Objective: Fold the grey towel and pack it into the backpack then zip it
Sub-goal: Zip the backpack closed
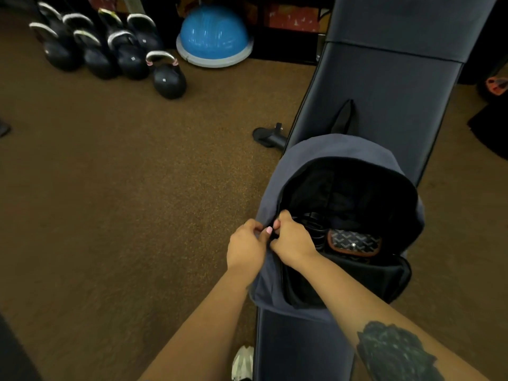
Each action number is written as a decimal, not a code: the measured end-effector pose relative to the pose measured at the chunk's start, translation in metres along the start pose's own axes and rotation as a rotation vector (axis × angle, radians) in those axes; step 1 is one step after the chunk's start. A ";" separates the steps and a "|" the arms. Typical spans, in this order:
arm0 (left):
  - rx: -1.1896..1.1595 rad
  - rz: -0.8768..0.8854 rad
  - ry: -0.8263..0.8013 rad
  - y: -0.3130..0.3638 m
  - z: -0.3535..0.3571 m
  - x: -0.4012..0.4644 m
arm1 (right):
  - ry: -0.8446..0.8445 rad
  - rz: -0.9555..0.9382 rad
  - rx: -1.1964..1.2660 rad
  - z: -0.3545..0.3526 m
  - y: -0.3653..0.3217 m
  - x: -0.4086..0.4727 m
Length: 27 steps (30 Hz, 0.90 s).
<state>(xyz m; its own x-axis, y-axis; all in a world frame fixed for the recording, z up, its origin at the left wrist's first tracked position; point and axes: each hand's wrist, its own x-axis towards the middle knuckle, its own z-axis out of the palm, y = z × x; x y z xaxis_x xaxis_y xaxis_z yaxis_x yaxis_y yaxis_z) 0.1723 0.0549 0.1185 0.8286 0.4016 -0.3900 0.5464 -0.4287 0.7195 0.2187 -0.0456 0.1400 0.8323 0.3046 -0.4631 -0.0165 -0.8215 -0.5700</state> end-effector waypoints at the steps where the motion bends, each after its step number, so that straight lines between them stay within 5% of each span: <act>1: -0.004 0.012 0.000 0.000 0.000 0.001 | -0.002 -0.007 -0.002 0.000 0.000 0.000; 8: -0.057 0.000 -0.011 -0.005 -0.008 0.012 | 0.039 -0.101 -0.055 -0.003 0.005 -0.005; 16: -0.102 -0.036 -0.091 -0.011 -0.010 0.022 | 0.046 -0.417 -0.312 0.004 0.010 -0.008; 27: -0.180 -0.055 -0.099 -0.015 -0.011 0.026 | 0.045 -0.420 -0.492 0.005 0.000 0.001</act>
<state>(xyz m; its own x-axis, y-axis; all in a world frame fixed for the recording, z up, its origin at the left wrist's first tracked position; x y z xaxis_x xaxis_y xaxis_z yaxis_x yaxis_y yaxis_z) 0.1844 0.0805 0.1037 0.8106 0.3353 -0.4800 0.5683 -0.2531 0.7829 0.2165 -0.0424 0.1364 0.7352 0.6364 -0.2334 0.5625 -0.7649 -0.3140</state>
